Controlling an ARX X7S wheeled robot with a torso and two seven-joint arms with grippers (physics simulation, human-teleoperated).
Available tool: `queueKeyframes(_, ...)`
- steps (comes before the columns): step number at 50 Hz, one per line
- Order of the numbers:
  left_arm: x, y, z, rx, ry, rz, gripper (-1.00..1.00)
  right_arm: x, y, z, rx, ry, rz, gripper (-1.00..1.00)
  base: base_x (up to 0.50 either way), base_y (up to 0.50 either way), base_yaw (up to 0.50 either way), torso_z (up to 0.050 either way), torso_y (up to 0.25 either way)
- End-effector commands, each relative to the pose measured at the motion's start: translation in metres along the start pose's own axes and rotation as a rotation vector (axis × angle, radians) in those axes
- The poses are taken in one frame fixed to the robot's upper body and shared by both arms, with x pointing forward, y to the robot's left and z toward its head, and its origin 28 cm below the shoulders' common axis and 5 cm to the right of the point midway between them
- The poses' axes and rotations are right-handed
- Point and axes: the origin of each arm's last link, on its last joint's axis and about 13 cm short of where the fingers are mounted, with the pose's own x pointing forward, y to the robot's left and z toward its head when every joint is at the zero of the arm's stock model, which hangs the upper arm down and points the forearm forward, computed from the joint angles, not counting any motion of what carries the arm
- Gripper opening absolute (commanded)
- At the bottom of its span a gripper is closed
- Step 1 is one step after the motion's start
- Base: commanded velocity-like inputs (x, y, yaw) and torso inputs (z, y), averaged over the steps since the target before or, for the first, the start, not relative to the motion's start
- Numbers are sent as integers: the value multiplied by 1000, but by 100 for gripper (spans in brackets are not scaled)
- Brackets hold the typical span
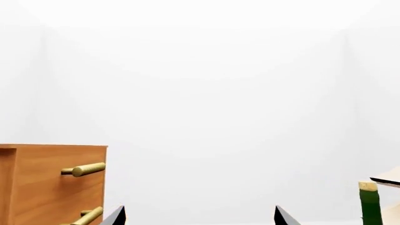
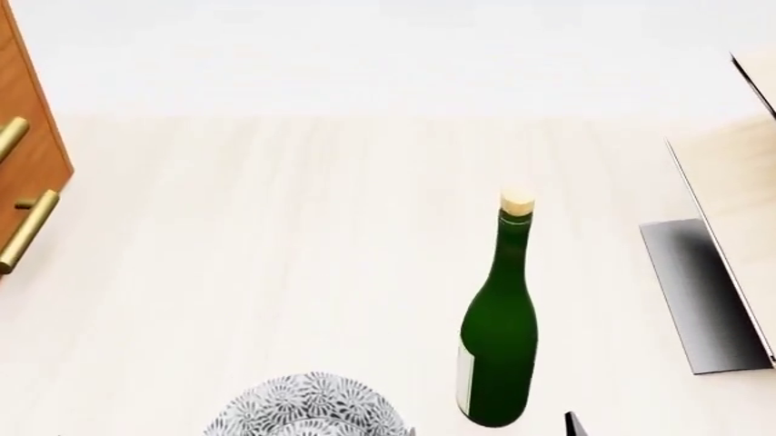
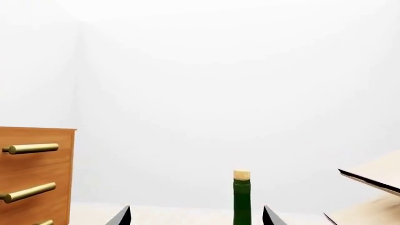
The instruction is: Put the wine bottle on the wine rack.
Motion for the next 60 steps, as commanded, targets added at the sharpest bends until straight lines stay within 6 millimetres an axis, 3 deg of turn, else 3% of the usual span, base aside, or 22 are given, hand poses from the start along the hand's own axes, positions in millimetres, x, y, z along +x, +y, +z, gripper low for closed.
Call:
queueKeyframes(1, 0, -1, 0, 1, 1, -5, 100, 0, 0, 0, 2, 3, 4, 100, 164, 0, 0, 0, 0)
queueKeyframes(29, -1, -2, -2, 3, 6, -12, 100, 0, 2, -5, -16, 20, 5, 100, 165, 0, 0, 0, 0)
queueKeyframes(60, -3, -4, -3, 5, 9, -21, 100, -3, 2, -5, 15, 45, 38, 100, 0, -80, 0, 0, 0)
